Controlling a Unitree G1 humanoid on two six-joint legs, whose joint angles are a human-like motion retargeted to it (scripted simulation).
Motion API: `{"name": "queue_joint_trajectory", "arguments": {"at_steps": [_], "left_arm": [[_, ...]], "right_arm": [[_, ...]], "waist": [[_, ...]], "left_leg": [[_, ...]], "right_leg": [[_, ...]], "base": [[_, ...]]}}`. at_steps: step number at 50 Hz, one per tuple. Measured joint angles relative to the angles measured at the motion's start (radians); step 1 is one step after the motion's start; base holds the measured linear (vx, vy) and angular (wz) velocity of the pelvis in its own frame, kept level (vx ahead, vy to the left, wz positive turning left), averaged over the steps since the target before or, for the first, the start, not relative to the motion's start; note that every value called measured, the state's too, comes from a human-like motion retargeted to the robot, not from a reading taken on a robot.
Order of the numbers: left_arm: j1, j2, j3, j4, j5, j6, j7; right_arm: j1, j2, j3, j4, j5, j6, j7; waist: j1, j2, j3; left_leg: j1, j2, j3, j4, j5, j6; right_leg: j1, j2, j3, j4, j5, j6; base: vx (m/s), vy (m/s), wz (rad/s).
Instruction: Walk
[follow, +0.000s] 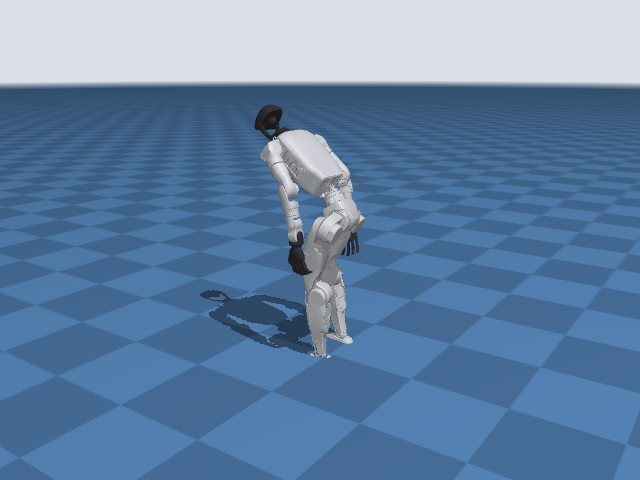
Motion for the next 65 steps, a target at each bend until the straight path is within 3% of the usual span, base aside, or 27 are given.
{"name": "queue_joint_trajectory", "arguments": {"at_steps": [15,21,28,30,40,49,56,60,65], "left_arm": [[0.004,-0.022,-0.009,0.005,-0.006,-0.003,0.004],[0.031,-0.002,-0.017,0.031,-0.005,0.005,0.001],[0.063,0.011,-0.027,0.025,0.007,0.01,0.008],[0.058,0.012,-0.025,0.023,0.008,0.012,0.009],[0.088,0.003,-0.026,0.01,0.019,-0.002,0.02],[0.082,-0.006,-0.027,0.027,0.025,0.0,0.028],[0.067,-0.012,-0.016,0.058,-0.008,0.01,0.037],[0.069,-0.013,-0.003,0.067,-0.05,0.014,0.041],[0.086,-0.01,0.009,0.04,-0.085,0.017,0.039]], "right_arm": [[-0.01,-0.006,0.006,0.028,-0.001,-0.01,-0.034],[-0.005,0.004,0.012,0.041,0.007,-0.013,-0.03],[0.028,0.009,0.016,0.056,0.013,-0.011,-0.013],[0.029,0.006,0.012,0.063,0.018,-0.007,0.001],[0.093,0.015,-0.004,0.074,0.028,0.007,0.046],[0.1,0.024,-0.008,0.066,0.058,0.013,0.039],[0.082,0.023,-0.006,0.053,0.075,0.004,-0.003],[0.071,0.018,-0.002,0.045,0.082,-0.004,-0.032],[0.063,0.002,-0.002,0.022,0.084,-0.009,-0.053]], "waist": [[-0.009,0.01,0.018],[-0.02,0.009,0.018],[-0.054,0.003,0.013],[-0.039,0.013,0.029],[-0.01,0.005,-0.027],[0.011,0.003,-0.041],[0.0,0.022,-0.021],[0.006,0.039,0.006],[0.036,0.05,0.035]], "left_leg": [[-0.031,-0.02,-0.006,0.063,-0.046,0.019],[0.02,-0.035,-0.007,0.048,-0.061,0.028],[0.099,-0.062,-0.024,0.045,-0.097,0.035],[0.157,-0.042,-0.026,0.008,-0.1,0.034],[0.224,-0.043,-0.022,0.051,-0.196,0.048],[0.257,-0.022,-0.024,0.222,-0.35,0.056],[0.26,0.05,0.038,0.451,-0.377,0.008],[0.206,0.146,0.068,0.741,-0.252,-0.035],[0.048,0.266,0.085,1.138,-0.137,-0.021]], "right_leg": [[-0.048,-0.033,0.008,0.11,0.004,-0.008],[-0.076,-0.076,-0.009,0.226,0.071,-0.025],[-0.145,-0.043,0.078,0.271,0.044,0.013],[-0.132,-0.012,0.076,0.206,0.069,0.021],[-0.173,0.022,0.075,-0.091,0.231,0.095],[-0.174,0.034,0.054,-0.1,0.343,0.107],[-0.157,0.057,0.029,0.04,0.263,0.047],[-0.134,0.102,0.02,0.128,0.187,-0.003],[-0.089,0.167,0.008,0.193,0.071,-0.056]], "base": [[0.02,0.02,0.03],[0.09,0.06,0.04],[0.14,0.03,0.25],[0.18,0.02,-0.19],[0.21,-0.02,0.05],[0.34,-0.11,0.06],[0.44,-0.16,-0.05],[0.4,-0.16,-0.36],[0.36,-0.14,-0.45]]}}
